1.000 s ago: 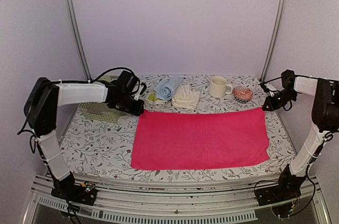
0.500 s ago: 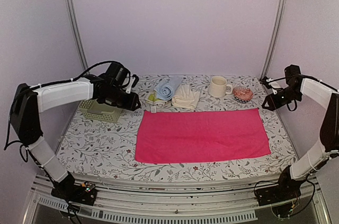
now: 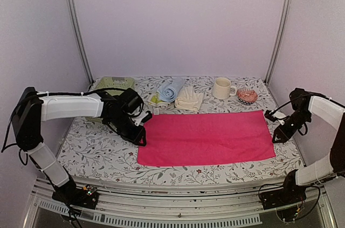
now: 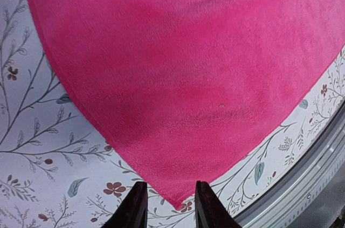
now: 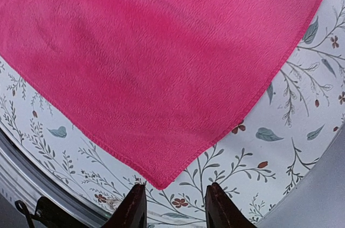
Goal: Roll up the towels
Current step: Flatten out the towel at the center of the board, then move the towel to the center of the board.
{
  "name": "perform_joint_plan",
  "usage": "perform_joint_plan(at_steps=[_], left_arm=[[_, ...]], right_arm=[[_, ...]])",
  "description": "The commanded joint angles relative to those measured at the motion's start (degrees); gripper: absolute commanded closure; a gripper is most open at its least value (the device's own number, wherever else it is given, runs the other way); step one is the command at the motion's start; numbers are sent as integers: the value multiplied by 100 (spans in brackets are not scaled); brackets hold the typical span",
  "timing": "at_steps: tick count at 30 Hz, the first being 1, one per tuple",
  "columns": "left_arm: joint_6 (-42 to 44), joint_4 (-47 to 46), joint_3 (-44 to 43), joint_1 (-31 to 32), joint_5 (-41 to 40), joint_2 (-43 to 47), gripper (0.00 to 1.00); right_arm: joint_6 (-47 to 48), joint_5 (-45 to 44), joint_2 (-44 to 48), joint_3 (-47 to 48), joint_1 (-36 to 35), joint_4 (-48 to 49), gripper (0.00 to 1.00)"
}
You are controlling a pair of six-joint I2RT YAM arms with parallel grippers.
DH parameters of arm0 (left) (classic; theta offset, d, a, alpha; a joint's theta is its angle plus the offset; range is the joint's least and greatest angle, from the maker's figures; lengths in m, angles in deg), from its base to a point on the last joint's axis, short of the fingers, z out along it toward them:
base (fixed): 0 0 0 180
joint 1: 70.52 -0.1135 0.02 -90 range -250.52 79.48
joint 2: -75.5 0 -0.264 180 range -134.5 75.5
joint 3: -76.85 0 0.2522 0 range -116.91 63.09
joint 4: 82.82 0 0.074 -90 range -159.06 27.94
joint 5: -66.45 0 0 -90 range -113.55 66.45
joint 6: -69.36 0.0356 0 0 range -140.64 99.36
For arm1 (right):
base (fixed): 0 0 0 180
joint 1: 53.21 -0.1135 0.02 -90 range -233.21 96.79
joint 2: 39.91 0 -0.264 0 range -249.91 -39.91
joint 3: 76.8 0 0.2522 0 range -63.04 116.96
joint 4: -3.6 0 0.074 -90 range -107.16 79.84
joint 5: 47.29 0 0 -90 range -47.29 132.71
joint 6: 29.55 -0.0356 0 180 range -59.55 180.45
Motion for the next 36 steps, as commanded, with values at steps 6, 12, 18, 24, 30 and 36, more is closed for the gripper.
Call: perform_joint_plan(at_steps=[6, 12, 18, 24, 30, 36], left_arm=[[-124, -340, 354, 125, 164, -365, 72], [-164, -536, 614, 141, 184, -537, 80], [-312, -519, 1019, 214, 260, -535, 81], [-719, -393, 1499, 366, 339, -340, 82], [-1295, -182, 2005, 645, 373, 94, 82], [-1667, -20, 2203, 885, 324, 304, 82]], right_arm=[[337, -294, -310, -376, -5, 144, 67], [438, -315, -674, -625, -2, 444, 72], [715, -543, -703, -973, -1, 669, 73], [980, -547, -802, -1293, -5, 623, 73], [1297, -470, -608, -1313, -10, 313, 73], [1518, -599, -493, -1398, 0, 79, 73]])
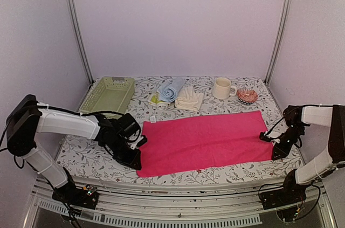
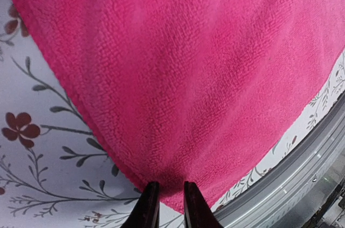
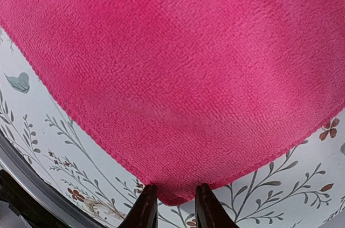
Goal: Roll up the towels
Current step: Move the towel to the center of the board, then pick up the towel from the center of the board.
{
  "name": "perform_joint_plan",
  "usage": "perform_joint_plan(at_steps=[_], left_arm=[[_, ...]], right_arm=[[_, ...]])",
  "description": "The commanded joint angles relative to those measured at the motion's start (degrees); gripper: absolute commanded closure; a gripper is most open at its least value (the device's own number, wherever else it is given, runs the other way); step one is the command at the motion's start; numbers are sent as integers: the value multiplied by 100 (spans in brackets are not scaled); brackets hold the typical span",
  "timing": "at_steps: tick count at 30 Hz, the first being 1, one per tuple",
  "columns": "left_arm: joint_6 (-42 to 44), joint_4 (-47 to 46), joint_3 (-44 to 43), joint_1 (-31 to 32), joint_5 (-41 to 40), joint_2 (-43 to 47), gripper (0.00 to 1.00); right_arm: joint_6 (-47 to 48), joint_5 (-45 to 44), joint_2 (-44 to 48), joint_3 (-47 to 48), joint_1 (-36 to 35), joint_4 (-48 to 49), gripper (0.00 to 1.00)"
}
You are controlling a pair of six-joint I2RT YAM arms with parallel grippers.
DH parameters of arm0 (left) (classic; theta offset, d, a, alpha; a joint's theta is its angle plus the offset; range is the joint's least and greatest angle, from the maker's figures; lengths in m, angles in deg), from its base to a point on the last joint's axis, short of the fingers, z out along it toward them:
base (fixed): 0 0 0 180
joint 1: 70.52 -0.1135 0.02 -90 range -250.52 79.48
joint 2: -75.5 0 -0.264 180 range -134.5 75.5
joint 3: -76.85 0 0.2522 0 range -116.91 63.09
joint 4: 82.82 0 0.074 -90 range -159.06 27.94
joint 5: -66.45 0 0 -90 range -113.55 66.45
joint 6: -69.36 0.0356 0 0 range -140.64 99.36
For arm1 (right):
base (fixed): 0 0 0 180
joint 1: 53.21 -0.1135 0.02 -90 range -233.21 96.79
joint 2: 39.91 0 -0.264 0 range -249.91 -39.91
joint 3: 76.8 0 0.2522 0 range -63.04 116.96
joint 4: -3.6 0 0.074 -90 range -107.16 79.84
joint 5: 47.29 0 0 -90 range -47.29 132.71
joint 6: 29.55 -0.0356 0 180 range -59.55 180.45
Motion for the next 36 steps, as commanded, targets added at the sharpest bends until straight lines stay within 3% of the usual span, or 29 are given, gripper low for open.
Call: perform_joint_plan(at_steps=[1, 7, 14, 20, 21, 27, 33, 36], left_arm=[[-453, 778, 454, 222, -86, -76, 83], [-610, 873, 551, 352, -85, 78, 83], [-502, 1295, 14, 392, -505, 219, 80], [-173, 1794, -724, 327, -550, 578, 64], [-107, 1854, -878, 256, -639, 625, 61], [270, 1568, -1378, -618, -1189, 671, 52], [494, 244, -1498, -1327, -1416, 406, 48], [459, -368, -1463, -1459, -1266, 313, 41]], right_arm=[[357, -210, 143, -259, -3, -453, 73], [761, -542, 302, -199, -3, -832, 77], [957, -732, 400, 177, 36, -1338, 85], [1130, -444, 522, 991, 152, -1878, 82], [1071, -218, 435, 1366, 169, -1941, 77], [-160, 1253, -674, 2949, 171, -1807, 71], [-1555, 1541, -1735, 3866, 171, -686, 68], [-2098, 1848, -2237, 4064, 173, -221, 66]])
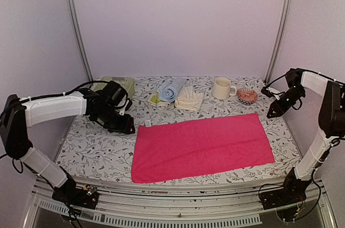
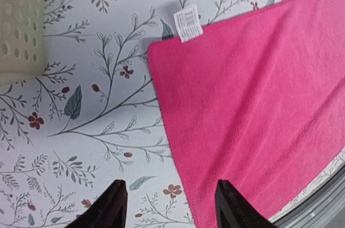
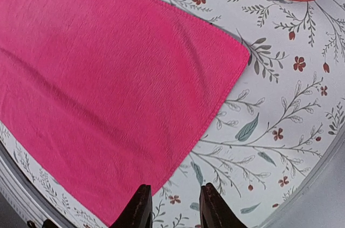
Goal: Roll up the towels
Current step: Pick up the towel from the center of the board.
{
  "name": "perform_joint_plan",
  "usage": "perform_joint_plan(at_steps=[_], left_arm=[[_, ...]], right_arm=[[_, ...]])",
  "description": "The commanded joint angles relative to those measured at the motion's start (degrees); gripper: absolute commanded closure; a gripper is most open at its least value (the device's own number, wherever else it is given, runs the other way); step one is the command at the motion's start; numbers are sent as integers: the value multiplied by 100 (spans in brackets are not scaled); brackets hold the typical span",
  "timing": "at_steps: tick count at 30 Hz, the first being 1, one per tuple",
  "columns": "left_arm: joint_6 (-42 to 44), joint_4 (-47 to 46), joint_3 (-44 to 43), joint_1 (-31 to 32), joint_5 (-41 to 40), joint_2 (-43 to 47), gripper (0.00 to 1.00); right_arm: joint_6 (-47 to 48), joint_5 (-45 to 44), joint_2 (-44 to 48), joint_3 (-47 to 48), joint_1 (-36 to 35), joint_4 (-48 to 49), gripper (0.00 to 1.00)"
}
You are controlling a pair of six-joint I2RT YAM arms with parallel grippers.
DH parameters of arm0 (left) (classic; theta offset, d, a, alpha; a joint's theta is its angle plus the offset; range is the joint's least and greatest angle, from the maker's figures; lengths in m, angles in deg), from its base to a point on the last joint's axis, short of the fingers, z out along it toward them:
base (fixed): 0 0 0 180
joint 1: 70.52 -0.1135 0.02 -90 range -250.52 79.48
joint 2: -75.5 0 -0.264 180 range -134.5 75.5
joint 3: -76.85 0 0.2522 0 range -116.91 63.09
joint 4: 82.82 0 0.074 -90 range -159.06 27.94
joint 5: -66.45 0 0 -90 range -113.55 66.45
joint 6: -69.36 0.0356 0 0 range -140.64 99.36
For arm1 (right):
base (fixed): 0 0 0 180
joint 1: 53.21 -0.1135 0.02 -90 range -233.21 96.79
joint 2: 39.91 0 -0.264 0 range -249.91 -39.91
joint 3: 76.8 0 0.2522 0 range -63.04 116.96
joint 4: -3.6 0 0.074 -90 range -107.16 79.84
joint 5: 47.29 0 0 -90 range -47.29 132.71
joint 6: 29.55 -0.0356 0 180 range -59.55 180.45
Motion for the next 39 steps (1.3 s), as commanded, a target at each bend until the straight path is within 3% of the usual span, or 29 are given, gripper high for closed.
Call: perform_joint_plan(at_steps=[1, 6, 13, 25, 31, 36, 39], left_arm=[[136, -1210, -58, -173, 75, -147, 36], [47, -1840, -29, -254, 482, -327, 34], [118, -1961, 23, -247, 514, -553, 35], [176, -2186, 263, -280, 552, -640, 36], [130, -2423, 339, -363, 494, -743, 39], [-44, -2499, 227, -543, 425, -1013, 46], [-128, -2508, 121, -612, 406, -1276, 52]], right_arm=[[-1199, 701, -684, 328, 22, 805, 65], [-1768, 860, -1457, 708, 13, 1325, 58], [-2110, 924, -2260, 1168, -99, 1622, 58], [-2120, 643, -2676, 1154, -279, 1846, 58], [-2068, 693, -2621, 1017, -277, 1939, 71], [-2080, 738, -2571, 996, -278, 2008, 89], [-2049, 862, -2571, 1002, -277, 2011, 93]])
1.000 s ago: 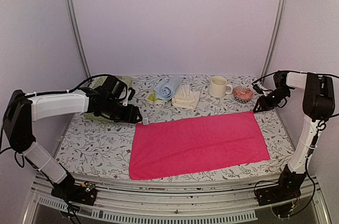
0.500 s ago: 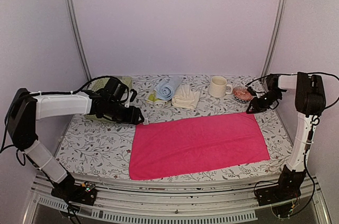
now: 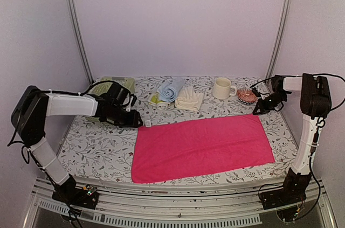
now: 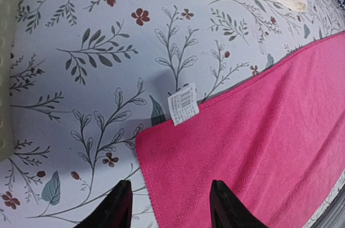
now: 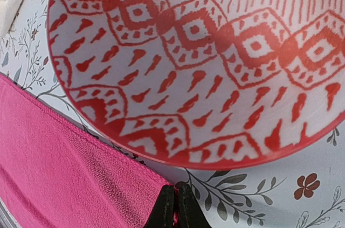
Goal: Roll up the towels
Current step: Pick up the towel from the center of the board.
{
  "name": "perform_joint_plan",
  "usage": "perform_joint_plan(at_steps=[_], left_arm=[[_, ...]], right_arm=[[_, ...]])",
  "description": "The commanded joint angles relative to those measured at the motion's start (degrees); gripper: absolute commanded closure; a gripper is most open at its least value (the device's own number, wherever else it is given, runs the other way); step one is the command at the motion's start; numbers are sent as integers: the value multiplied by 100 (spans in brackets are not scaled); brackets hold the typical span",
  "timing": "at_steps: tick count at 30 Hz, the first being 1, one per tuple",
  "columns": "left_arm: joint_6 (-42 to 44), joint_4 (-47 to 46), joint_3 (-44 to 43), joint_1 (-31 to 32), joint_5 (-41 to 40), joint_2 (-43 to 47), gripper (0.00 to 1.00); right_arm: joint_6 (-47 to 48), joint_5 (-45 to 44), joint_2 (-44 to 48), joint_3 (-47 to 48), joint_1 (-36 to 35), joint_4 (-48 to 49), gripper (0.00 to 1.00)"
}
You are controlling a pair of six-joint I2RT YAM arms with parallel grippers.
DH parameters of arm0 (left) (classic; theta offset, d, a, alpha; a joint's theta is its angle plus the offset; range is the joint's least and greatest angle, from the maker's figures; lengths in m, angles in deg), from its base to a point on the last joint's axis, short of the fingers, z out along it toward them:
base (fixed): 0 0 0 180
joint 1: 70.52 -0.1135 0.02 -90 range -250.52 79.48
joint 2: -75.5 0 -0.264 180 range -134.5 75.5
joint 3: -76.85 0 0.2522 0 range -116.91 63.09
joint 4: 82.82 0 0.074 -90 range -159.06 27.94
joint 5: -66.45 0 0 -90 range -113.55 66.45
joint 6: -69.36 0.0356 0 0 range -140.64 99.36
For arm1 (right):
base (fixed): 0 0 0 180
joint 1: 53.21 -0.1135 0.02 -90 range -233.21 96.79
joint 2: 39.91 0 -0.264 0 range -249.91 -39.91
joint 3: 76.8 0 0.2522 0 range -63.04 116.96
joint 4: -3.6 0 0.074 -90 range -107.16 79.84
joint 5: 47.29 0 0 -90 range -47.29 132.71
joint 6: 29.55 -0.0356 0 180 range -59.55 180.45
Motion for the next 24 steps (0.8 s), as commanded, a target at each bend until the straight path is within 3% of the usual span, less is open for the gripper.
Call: perform_joint_plan(at_steps=[1, 6, 10, 13, 24], left_arm=[[-158, -170, -169, -164, -61, -389, 54], [-11, -272, -399, -179, -154, -848, 60], [399, -184, -486, -179, -237, -1066, 51], [657, -203, -448, -192, -283, -1154, 51], [945, -647, -428, -237, 59, -1356, 62]], right_arm=[[34, 164, -36, -66, -9, 91, 94], [50, 209, -49, -62, -8, 77, 94], [57, 246, -13, -81, -12, 60, 94], [61, 257, -16, -88, -10, 63, 94], [57, 297, -62, -94, -10, 37, 94]])
